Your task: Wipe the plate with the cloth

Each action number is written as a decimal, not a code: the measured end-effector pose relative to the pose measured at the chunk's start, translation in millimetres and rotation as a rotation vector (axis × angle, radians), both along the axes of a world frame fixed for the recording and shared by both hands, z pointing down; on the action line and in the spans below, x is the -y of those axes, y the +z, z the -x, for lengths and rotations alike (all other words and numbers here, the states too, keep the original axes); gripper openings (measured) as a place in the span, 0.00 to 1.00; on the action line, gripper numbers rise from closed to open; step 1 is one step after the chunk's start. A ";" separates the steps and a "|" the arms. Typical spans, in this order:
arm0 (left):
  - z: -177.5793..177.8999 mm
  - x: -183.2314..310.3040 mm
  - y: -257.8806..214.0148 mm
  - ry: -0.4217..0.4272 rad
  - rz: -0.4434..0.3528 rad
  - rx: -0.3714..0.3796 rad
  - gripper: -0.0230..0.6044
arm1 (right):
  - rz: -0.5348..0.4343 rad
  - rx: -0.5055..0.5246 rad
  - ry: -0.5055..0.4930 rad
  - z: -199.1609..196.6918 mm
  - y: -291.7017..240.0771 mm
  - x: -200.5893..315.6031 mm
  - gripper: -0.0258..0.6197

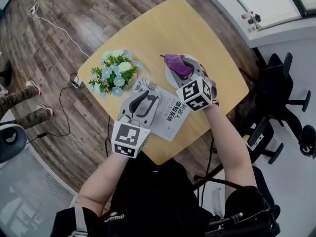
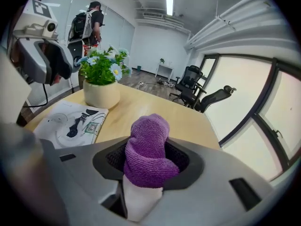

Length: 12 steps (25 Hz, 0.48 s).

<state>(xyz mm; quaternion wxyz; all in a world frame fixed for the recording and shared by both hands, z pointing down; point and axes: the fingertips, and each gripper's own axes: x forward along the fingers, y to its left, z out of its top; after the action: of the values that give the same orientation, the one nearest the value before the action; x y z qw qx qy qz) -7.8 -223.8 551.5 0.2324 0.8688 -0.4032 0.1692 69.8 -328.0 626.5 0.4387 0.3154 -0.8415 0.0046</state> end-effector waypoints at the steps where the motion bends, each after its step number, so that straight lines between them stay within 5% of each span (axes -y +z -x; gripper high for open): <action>1: -0.7 -0.6 -0.2 0.001 0.000 -0.001 0.25 | 0.006 0.006 -0.015 4.5 0.6 -8.7 0.32; 12: -11.9 -7.8 2.7 0.023 0.002 -0.004 0.25 | 0.035 0.017 -0.125 19.8 7.9 -61.5 0.32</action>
<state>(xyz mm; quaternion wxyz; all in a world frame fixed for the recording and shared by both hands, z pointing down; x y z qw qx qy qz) 4.1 -216.0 554.3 0.2323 0.8735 -0.3923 0.1705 50.0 -266.4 634.4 0.4363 0.2545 -0.8630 -0.0054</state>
